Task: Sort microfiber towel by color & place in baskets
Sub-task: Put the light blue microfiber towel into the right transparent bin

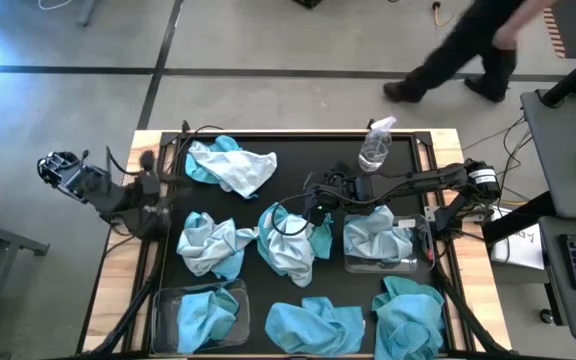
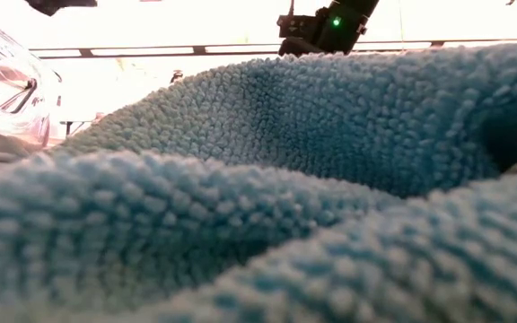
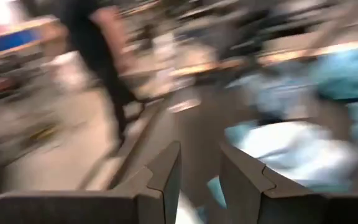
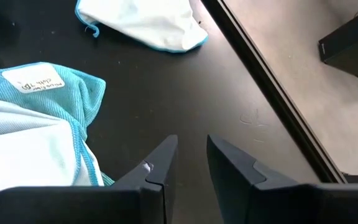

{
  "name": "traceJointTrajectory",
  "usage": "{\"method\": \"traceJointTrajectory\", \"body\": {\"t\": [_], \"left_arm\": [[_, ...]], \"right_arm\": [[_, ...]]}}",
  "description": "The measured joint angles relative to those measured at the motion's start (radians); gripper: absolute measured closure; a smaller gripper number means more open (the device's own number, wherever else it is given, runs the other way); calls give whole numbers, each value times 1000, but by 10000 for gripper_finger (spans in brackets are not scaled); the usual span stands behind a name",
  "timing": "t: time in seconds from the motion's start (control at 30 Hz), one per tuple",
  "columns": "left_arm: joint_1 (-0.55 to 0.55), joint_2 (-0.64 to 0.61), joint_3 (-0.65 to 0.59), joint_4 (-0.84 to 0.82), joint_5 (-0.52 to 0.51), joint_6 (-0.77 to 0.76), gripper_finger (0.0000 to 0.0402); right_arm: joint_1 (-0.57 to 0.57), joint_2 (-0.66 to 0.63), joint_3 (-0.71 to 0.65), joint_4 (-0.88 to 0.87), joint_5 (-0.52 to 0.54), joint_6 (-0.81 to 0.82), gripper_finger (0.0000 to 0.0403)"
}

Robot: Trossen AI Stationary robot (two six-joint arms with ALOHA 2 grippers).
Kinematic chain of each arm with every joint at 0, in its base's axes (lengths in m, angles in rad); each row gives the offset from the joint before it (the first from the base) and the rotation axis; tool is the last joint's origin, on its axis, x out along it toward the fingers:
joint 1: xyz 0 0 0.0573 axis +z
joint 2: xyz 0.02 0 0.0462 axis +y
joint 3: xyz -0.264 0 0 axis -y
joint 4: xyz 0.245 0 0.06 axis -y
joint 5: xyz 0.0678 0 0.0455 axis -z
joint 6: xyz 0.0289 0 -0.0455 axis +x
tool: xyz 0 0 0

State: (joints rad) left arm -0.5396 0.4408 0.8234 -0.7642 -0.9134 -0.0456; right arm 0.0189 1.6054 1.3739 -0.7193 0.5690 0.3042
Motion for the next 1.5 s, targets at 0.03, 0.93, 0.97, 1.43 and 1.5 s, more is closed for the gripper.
{"method": "traceJointTrajectory", "body": {"t": [0.03,0.93,0.97,1.43,1.5], "left_arm": [[0,4,0,-46,-90,-39,315],[0,142,-42,-186,-54,-189,315],[0,152,-42,-186,-54,-188,315],[112,158,-41,-209,-120,-225,315],[162,154,-41,-205,-96,-210,315]], "right_arm": [[0,0,0,0,0,0,321],[0,0,-80,-1,0,42,321],[0,0,-83,-2,-1,44,321],[0,0,-86,0,0,45,321],[0,0,-86,1,0,42,321]]}}
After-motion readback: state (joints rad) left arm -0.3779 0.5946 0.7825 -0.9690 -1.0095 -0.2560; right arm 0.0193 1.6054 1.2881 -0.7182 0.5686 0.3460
